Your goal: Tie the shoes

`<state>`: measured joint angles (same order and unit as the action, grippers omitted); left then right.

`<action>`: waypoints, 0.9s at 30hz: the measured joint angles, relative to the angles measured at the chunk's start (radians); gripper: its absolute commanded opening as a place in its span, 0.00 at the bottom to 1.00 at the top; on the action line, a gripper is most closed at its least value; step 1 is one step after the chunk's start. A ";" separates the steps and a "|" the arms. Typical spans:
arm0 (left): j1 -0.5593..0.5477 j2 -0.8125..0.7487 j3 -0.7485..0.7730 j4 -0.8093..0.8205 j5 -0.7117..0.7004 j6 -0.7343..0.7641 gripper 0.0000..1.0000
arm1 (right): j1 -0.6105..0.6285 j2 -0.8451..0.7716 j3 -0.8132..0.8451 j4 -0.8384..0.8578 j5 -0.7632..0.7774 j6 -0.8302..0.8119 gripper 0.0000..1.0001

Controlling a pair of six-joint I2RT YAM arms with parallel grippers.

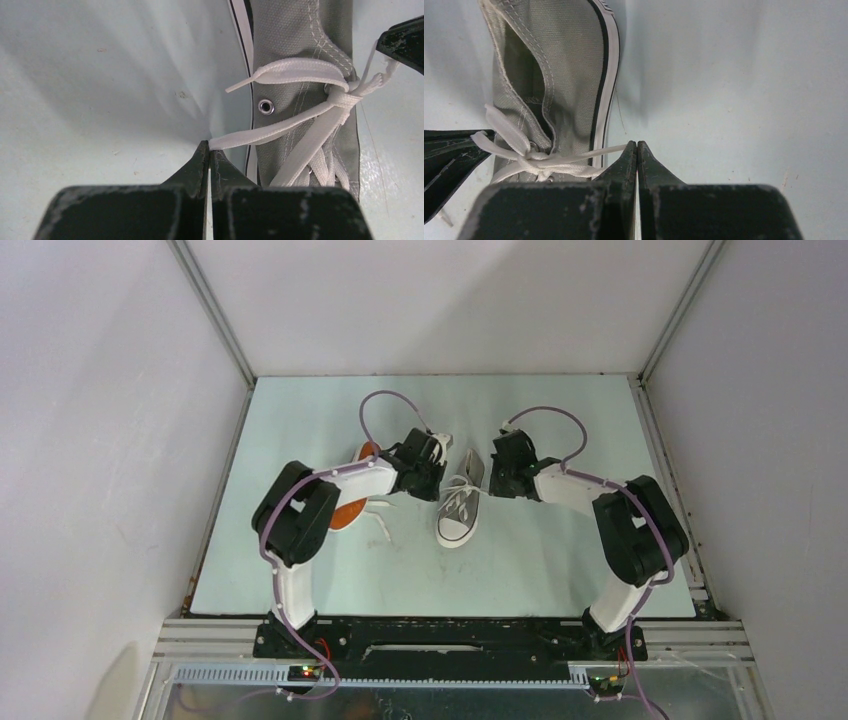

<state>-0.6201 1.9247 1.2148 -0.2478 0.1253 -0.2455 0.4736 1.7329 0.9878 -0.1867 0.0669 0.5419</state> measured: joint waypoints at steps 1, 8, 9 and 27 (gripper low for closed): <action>-0.006 0.001 0.001 0.000 -0.016 -0.001 0.00 | 0.007 0.005 0.006 -0.006 0.022 0.000 0.00; -0.051 0.007 0.024 -0.025 -0.166 -0.017 0.00 | 0.050 0.039 0.050 -0.046 0.142 -0.002 0.00; -0.060 0.010 0.031 -0.033 -0.195 -0.018 0.00 | 0.061 0.050 0.063 -0.056 0.167 -0.004 0.00; -0.134 0.054 0.117 -0.187 -0.472 -0.039 0.00 | 0.141 0.144 0.190 -0.141 0.430 -0.059 0.00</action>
<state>-0.7544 1.9789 1.3319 -0.4347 -0.3466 -0.2848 0.6147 1.8767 1.1778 -0.3275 0.4965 0.4831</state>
